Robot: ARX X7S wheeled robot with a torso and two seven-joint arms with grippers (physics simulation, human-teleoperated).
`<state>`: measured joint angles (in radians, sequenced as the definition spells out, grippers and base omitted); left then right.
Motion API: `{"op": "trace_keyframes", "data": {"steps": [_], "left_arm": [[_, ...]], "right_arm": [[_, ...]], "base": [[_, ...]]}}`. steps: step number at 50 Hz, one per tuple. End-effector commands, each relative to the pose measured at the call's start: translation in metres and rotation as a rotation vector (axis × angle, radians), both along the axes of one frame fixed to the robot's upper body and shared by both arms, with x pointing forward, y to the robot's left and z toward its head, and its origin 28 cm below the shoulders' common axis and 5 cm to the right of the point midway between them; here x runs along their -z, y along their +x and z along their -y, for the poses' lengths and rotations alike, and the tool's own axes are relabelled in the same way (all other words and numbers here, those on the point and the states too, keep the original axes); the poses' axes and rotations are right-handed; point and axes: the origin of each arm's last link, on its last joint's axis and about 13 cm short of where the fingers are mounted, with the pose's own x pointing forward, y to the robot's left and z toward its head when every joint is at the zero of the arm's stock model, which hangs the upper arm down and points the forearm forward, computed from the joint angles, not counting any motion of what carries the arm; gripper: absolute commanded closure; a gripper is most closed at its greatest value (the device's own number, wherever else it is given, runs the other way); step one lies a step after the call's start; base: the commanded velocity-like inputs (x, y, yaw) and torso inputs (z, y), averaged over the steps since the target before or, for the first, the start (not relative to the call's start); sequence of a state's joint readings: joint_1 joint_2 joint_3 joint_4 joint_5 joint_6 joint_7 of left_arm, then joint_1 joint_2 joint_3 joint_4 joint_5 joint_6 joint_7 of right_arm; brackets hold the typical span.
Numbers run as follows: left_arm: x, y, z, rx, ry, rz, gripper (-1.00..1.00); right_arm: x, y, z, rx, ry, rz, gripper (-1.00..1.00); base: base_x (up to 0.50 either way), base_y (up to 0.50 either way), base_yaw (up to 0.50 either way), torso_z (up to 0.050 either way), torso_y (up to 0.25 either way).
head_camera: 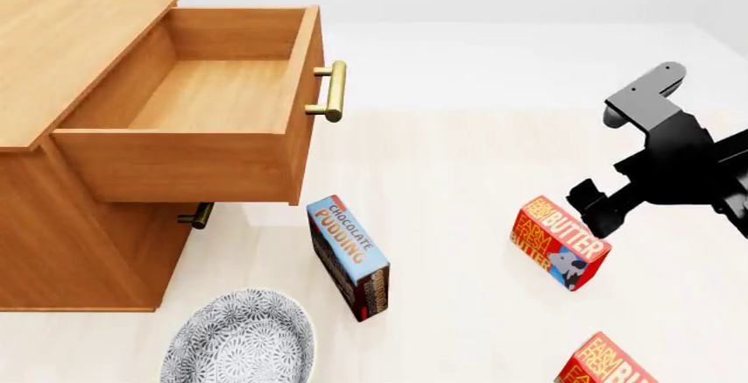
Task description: Put the butter at the front in the top drawer of the cabinet and close it.
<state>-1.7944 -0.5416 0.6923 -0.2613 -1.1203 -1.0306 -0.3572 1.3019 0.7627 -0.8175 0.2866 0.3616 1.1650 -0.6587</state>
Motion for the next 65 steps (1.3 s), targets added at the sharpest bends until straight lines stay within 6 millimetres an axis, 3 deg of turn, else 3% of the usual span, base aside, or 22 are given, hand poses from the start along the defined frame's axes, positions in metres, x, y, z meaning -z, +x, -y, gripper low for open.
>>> {"op": "trace_keyframes", "data": {"steps": [1, 21, 65], "left_arm": [[0.0, 0.0, 0.0, 0.006, 0.01, -0.006, -1.0], [0.0, 0.0, 0.0, 0.009, 0.0, 0.016, -1.0], [0.001, 0.0, 0.001, -0.023, -0.063, 0.006, -1.0]], "right_arm": [[0.013, -0.002, 0.005, 0.002, -0.009, -0.023, -1.0], [0.032, -0.004, 0.014, 0.02, -0.022, -0.036, -1.0], [0.039, 0.002, 0.009, 0.027, -0.014, -0.047, -1.0]], "base": [[0.0, 0.0, 0.0, 0.0, 0.0], [0.0, 0.0, 0.0, 0.0, 0.0], [0.0, 0.0, 0.0, 0.0, -0.026]]}}
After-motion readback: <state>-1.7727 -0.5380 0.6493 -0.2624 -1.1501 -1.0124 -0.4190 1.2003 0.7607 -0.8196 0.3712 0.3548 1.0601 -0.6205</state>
